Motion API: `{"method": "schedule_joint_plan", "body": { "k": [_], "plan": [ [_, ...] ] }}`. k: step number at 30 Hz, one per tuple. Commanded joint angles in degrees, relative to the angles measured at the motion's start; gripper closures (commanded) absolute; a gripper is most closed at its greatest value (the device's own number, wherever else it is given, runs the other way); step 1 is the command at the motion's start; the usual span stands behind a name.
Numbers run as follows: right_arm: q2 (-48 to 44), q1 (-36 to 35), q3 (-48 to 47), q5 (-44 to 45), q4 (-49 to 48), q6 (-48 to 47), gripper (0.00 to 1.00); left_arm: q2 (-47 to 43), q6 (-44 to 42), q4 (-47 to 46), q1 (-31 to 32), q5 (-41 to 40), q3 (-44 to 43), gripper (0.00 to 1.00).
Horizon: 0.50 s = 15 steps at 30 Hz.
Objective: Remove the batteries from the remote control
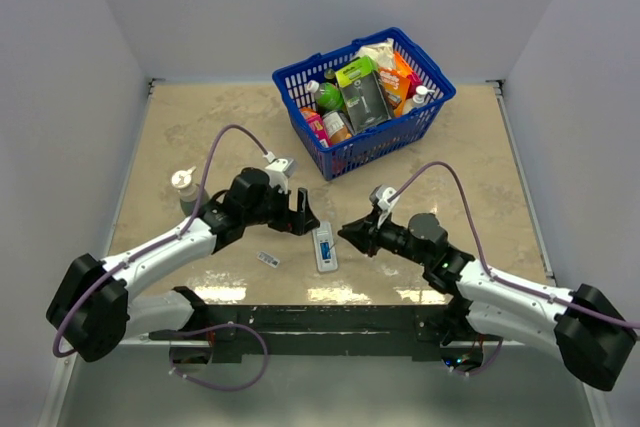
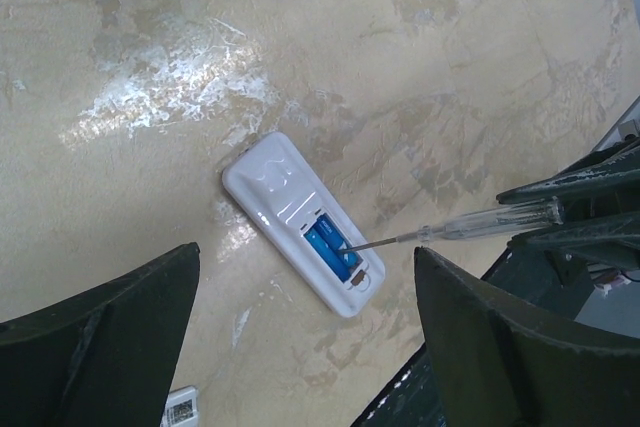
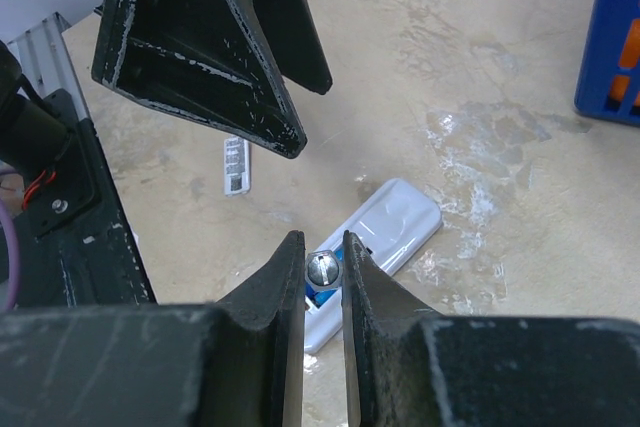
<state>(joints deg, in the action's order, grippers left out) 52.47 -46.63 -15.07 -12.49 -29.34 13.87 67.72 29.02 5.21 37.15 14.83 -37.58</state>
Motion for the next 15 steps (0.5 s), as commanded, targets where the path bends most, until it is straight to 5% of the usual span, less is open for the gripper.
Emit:
{"method": "schedule_joint_plan", "body": {
  "k": [1, 15],
  "plan": [
    [1.41, -1.18, -0.13, 1.77, -4.23, -0.33, 1.00, 0.21, 1.83, -3.10, -0.23, 0.90, 0.93, 0.10],
    [2.91, -9.96, 0.92, 6.86, -6.07, -6.40, 1.00, 6.54, 5.79, -7.85, -0.23, 5.47, 2.51, 0.27]
  ]
}}
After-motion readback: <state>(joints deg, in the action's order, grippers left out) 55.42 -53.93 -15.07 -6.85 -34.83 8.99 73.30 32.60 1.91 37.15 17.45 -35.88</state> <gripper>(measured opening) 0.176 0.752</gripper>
